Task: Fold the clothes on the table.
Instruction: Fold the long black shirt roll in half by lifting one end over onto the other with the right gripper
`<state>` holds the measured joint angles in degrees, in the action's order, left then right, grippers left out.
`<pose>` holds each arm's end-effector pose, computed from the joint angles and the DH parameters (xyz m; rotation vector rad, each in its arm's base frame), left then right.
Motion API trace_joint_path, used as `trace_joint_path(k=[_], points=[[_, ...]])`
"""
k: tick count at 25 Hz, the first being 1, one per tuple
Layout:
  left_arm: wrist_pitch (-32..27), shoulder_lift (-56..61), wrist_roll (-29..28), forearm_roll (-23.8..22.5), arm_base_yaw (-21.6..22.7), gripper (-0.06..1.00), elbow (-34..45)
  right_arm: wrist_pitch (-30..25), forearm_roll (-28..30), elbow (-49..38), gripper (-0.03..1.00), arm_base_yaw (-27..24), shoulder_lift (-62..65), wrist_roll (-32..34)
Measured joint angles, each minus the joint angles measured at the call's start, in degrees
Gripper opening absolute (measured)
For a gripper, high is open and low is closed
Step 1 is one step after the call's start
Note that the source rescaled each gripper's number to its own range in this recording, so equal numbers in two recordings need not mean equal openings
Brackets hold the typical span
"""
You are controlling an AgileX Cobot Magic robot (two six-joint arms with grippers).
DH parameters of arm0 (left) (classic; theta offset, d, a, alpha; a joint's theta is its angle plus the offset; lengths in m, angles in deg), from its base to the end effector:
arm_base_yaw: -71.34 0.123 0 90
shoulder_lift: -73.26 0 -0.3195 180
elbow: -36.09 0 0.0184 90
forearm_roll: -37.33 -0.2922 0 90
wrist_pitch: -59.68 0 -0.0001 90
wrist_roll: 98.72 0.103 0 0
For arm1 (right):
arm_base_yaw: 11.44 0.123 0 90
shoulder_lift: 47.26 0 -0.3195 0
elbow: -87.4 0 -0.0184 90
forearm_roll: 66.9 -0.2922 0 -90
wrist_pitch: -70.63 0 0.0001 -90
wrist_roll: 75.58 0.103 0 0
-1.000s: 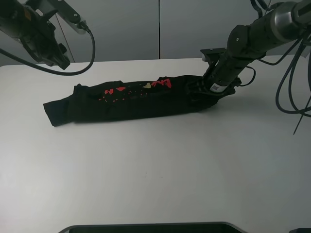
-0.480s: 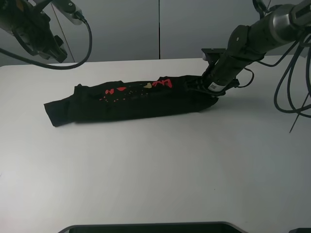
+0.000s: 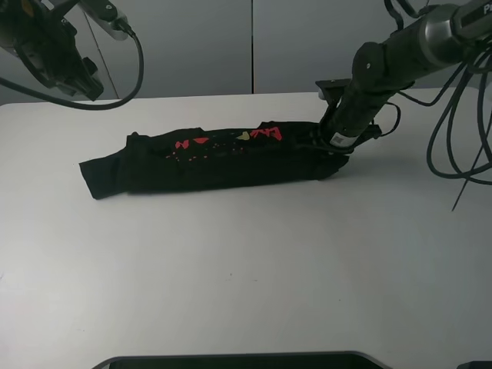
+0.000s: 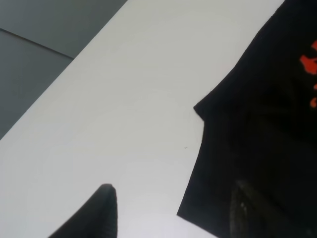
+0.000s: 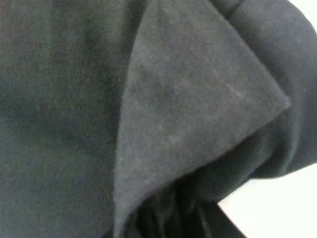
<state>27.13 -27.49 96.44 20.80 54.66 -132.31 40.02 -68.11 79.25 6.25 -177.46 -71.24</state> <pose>0.3847 -0.0988 0.2606 0.9225 2.3416 0.2822 0.4129 0.1329 0.0598 -0.3182 2.9368 0.0727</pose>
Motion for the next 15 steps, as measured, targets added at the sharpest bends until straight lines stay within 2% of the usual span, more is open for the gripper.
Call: trace_joint_path(k=[4, 8, 11, 15], points=[[-0.4, 0.0, 0.0, 0.0, 0.0, 0.66, 0.0, -6.3, 17.2, 0.1, 0.16, 0.2, 0.4, 11.6], [-0.4, 0.0, 0.0, 0.0, 0.0, 0.66, 0.0, -15.8, 31.6, 0.1, 0.16, 0.2, 0.1, 17.2], [-0.4, 0.0, 0.0, 0.0, 0.0, 0.66, 0.0, -20.7, 36.7, -0.3, 0.16, 0.1, -0.3, 18.8], [-0.6, 0.0, 0.0, 0.0, 0.0, 0.66, 0.0, -21.9, 37.9, -1.3, 0.15, -0.2, 0.7, 20.3]])
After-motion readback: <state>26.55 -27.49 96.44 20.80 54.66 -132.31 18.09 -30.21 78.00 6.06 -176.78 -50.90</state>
